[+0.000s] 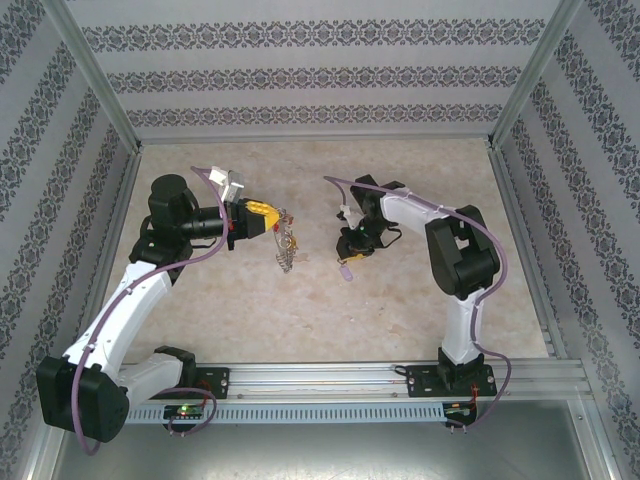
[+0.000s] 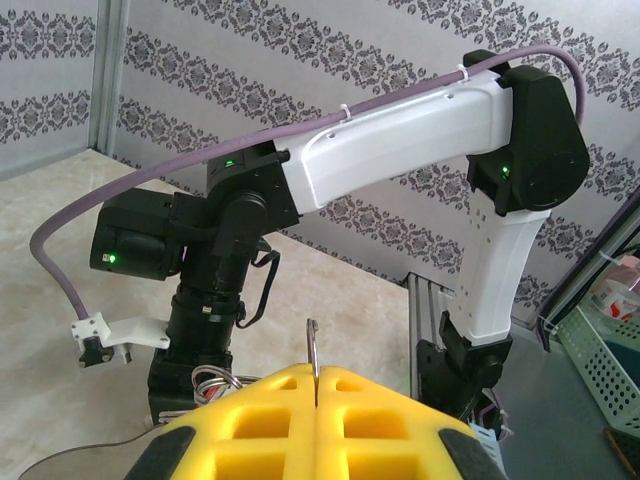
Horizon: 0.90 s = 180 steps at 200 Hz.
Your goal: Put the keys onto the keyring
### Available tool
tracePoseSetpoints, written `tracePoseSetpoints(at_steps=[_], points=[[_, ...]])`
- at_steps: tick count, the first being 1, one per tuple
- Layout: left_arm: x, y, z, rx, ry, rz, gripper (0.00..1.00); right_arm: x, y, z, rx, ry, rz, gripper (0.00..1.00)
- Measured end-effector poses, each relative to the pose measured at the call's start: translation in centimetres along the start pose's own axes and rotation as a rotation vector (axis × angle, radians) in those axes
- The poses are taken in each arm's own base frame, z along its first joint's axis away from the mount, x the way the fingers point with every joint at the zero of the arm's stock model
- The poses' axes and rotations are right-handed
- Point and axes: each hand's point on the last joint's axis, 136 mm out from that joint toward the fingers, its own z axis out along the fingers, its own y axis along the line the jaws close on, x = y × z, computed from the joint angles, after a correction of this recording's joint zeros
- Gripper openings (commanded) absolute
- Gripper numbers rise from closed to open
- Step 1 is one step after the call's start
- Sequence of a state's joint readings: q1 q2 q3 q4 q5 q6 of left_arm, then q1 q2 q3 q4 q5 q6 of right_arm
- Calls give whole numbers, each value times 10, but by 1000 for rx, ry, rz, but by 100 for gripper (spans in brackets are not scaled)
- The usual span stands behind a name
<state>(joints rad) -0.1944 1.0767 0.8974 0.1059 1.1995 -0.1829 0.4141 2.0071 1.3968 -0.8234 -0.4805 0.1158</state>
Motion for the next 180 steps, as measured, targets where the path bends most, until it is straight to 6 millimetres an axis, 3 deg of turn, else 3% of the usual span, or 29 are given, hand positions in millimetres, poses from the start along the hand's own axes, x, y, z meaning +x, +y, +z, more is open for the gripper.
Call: tracePoseSetpoints(at_steps=[180], points=[[1, -1, -1, -8, 5, 9, 0, 6, -9, 13, -1, 72, 8, 26]])
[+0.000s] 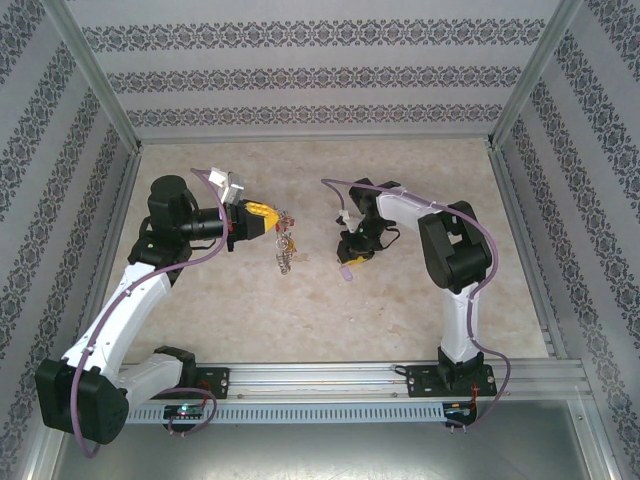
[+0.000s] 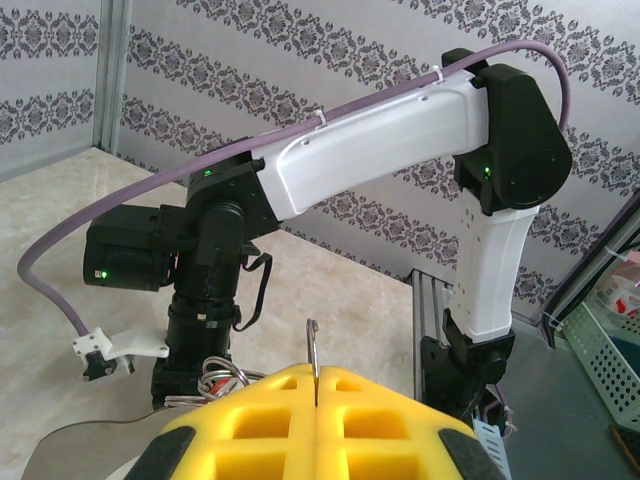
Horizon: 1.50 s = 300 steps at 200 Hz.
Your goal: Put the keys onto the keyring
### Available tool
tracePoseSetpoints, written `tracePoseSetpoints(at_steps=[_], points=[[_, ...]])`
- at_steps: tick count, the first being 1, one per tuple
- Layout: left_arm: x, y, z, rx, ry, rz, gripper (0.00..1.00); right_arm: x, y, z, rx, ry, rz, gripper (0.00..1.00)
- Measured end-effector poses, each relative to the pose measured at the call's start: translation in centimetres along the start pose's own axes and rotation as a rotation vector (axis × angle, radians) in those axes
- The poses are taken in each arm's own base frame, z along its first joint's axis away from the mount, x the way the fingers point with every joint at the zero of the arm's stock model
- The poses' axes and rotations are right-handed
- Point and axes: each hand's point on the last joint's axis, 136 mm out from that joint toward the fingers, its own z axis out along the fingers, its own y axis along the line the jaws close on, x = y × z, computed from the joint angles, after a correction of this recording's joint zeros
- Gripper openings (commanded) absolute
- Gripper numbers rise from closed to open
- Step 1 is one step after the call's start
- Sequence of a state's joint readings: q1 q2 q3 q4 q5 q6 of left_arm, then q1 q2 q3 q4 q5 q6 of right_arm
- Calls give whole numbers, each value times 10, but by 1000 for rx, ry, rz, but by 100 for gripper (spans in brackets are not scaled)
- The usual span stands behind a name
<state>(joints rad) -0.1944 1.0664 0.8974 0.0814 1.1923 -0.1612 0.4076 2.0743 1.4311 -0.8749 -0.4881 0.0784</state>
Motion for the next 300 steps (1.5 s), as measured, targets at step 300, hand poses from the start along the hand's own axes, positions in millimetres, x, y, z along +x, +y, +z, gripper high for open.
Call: tracePoseSetpoints(at_steps=[300], points=[[3, 4, 0, -21, 7, 3, 0, 0, 25, -16, -47, -114, -96, 0]])
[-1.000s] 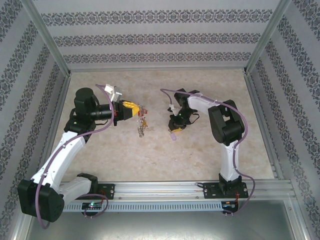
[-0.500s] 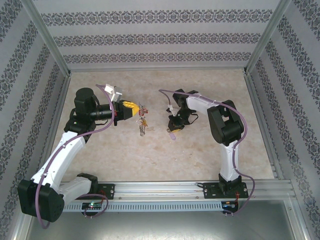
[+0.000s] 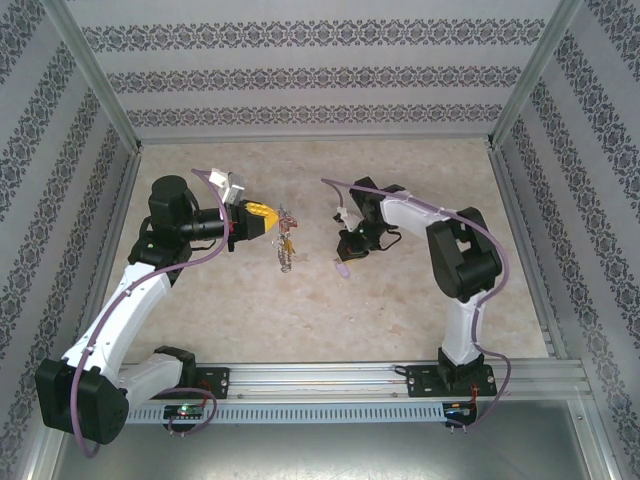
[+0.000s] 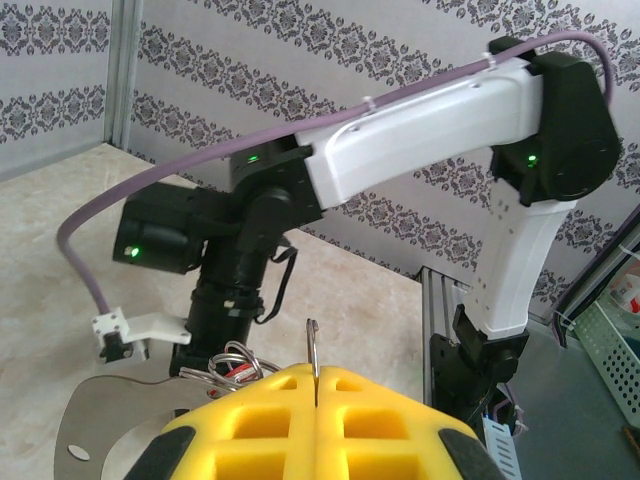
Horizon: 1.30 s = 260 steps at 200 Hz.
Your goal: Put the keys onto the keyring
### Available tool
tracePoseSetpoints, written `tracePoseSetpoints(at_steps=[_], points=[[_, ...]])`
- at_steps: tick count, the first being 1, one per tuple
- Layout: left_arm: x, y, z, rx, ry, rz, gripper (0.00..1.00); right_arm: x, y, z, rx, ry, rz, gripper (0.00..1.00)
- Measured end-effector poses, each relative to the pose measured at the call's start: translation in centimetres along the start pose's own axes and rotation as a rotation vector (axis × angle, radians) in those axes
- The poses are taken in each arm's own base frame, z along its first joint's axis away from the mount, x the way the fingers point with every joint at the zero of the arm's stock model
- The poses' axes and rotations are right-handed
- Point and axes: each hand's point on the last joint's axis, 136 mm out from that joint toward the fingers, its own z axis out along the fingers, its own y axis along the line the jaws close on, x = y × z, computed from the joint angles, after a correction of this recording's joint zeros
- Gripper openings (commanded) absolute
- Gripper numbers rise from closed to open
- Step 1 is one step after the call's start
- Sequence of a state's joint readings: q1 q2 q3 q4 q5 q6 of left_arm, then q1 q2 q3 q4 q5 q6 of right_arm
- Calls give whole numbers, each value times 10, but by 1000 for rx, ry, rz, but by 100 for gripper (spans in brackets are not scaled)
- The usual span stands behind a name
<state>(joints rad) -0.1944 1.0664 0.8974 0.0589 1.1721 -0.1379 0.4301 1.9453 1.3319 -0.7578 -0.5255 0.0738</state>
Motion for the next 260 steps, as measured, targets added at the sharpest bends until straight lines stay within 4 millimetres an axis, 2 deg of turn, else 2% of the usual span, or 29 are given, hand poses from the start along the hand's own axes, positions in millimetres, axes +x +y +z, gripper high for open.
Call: tracePoseSetpoints(at_steps=[32, 48, 150, 192, 260], points=[[0, 0, 0, -3, 0, 1, 0, -3, 19, -22, -14, -94, -69, 0], [1, 1, 0, -3, 3, -3, 0, -3, 23, -24, -17, -114, -89, 0], [5, 4, 0, -20, 15, -10, 0, 25, 22, 21, -19, -95, -71, 0], [6, 5, 0, -24, 15, -10, 0, 25, 20, 24, -29, -138, -30, 0], [6, 6, 1, -24, 17, -13, 0, 32, 19, 30, -24, -132, 1, 13]])
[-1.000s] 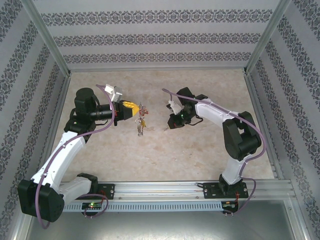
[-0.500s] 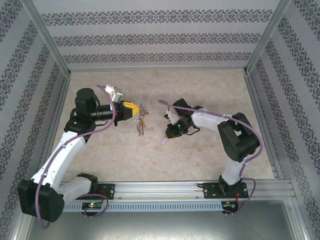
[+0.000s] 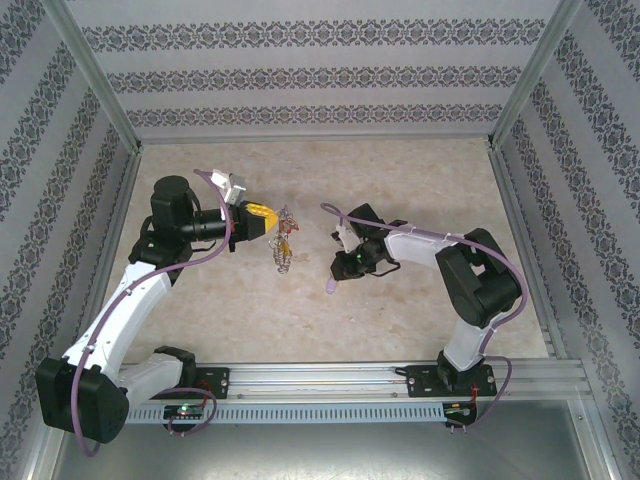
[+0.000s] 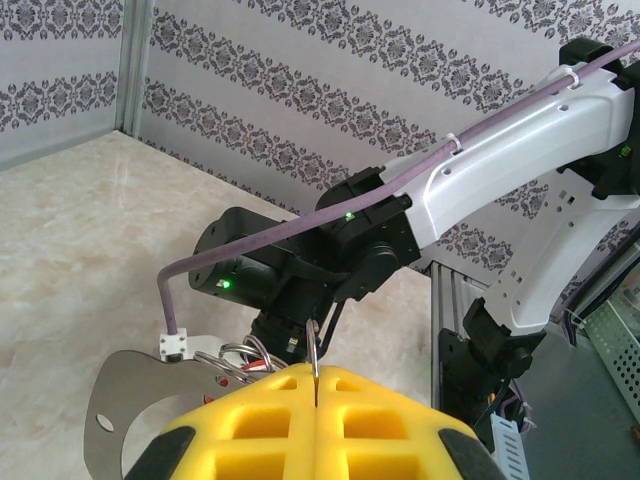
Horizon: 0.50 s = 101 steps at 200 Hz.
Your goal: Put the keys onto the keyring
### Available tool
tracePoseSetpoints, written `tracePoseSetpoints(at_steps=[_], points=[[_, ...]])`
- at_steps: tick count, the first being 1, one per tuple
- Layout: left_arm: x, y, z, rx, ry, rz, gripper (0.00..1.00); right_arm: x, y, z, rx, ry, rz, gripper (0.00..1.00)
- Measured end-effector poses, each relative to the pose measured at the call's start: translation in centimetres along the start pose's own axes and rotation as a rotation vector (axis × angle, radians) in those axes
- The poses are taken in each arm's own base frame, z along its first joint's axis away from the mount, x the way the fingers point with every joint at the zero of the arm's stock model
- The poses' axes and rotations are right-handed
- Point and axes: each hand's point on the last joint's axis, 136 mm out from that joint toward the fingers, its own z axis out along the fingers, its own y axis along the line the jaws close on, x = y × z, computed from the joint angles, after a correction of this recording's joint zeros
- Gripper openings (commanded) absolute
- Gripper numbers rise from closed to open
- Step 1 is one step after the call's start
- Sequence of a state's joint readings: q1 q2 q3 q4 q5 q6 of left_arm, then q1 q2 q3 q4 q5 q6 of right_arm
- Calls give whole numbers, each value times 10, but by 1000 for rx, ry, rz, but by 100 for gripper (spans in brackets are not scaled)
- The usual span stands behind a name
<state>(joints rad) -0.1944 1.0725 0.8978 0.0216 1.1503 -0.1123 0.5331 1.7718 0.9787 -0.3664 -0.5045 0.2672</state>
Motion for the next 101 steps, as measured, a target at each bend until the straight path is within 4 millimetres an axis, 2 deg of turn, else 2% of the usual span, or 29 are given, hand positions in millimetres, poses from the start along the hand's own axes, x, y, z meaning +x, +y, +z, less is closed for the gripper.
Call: tracePoseSetpoints(at_steps=[24, 57, 101], points=[[0, 0, 0, 0, 0, 0, 0, 3, -1, -4, 16, 5, 2, 15], [0, 0, 0, 0, 0, 0, 0, 3, -1, -14, 56, 25, -12, 27], [0, 0, 0, 0, 0, 0, 0, -36, 10, -33, 111, 11, -110, 34]])
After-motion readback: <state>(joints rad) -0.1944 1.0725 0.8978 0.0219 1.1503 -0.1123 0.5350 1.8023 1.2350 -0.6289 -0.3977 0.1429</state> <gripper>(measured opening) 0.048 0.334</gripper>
